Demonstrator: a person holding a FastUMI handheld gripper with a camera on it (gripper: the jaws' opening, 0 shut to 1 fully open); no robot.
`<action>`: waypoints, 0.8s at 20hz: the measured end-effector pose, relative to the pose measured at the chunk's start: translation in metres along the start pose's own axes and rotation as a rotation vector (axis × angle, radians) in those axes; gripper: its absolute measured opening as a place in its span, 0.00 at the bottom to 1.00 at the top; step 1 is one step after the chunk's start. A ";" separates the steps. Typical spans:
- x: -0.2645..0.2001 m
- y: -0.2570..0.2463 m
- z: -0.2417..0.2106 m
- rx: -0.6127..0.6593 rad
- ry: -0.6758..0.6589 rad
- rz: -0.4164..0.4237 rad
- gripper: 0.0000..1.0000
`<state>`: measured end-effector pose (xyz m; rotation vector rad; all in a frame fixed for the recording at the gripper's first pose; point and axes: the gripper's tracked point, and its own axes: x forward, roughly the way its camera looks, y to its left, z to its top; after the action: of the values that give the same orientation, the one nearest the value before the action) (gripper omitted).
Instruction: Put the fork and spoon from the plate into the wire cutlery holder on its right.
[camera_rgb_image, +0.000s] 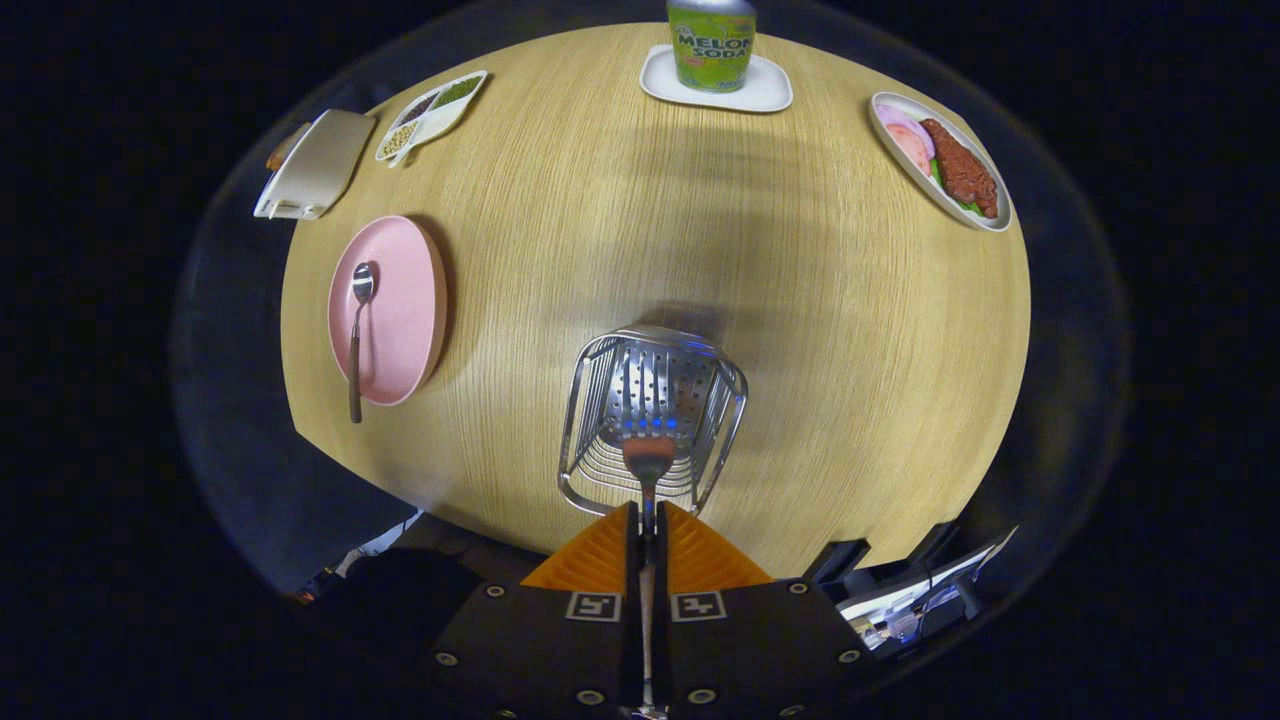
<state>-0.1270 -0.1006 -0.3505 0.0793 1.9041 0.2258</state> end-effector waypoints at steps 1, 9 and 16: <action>0.004 -0.001 0.002 0.005 0.016 0.005 0.04; 0.004 -0.001 -0.002 -0.006 0.082 0.022 0.05; 0.001 0.002 0.001 0.021 0.088 0.050 0.08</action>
<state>-0.1267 -0.0982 -0.3508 0.1338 1.9942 0.2467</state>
